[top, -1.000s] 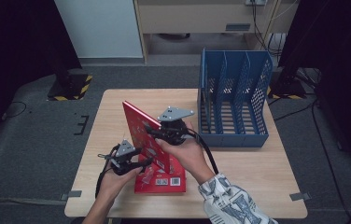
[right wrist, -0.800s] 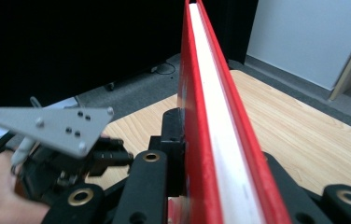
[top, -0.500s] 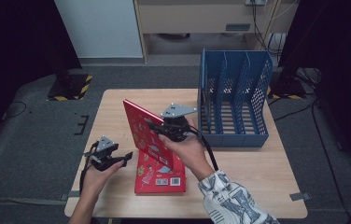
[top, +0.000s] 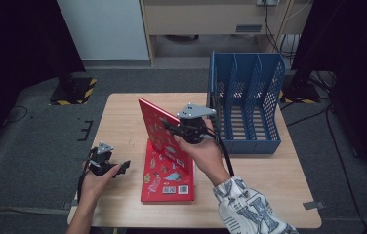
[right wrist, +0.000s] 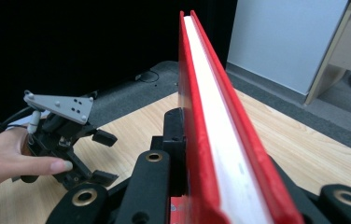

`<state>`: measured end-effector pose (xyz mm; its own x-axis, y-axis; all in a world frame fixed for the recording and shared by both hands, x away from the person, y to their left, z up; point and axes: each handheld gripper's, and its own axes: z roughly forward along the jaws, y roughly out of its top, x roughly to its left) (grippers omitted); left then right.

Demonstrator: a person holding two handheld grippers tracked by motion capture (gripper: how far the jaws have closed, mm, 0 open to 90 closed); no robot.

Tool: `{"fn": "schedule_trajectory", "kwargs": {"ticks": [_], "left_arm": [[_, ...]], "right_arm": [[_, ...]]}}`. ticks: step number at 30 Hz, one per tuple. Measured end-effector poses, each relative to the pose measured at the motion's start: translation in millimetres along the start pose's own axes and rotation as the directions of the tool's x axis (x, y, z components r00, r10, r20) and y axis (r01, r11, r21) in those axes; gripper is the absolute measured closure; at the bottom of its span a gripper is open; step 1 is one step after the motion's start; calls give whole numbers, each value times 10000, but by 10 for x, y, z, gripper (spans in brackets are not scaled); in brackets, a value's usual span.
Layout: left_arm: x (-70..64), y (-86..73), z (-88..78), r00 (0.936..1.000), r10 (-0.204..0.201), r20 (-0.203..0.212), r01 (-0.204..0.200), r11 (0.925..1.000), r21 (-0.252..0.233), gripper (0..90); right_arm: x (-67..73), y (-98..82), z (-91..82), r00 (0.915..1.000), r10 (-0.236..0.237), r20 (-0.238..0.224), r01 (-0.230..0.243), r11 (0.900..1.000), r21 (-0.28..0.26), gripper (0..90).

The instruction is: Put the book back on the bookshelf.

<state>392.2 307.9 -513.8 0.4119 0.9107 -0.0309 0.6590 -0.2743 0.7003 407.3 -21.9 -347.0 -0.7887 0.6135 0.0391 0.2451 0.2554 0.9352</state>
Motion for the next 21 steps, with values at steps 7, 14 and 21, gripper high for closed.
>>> {"fn": "schedule_trajectory", "kwargs": {"ticks": [7,14,21], "left_arm": [[65,-39,57,9995,-279,-133,282,9993,261,48],[52,-51,82,9998,-142,-165,148,9992,368,48],[30,-58,100,9999,62,-161,-54,9986,521,48]], "right_arm": [[-17,0,-104,10000,-37,89,38,9999,-114,793],[-20,10,-233,9998,-139,147,142,9996,-228,793],[-42,1,-353,9997,-168,197,174,9993,-326,793]]}}
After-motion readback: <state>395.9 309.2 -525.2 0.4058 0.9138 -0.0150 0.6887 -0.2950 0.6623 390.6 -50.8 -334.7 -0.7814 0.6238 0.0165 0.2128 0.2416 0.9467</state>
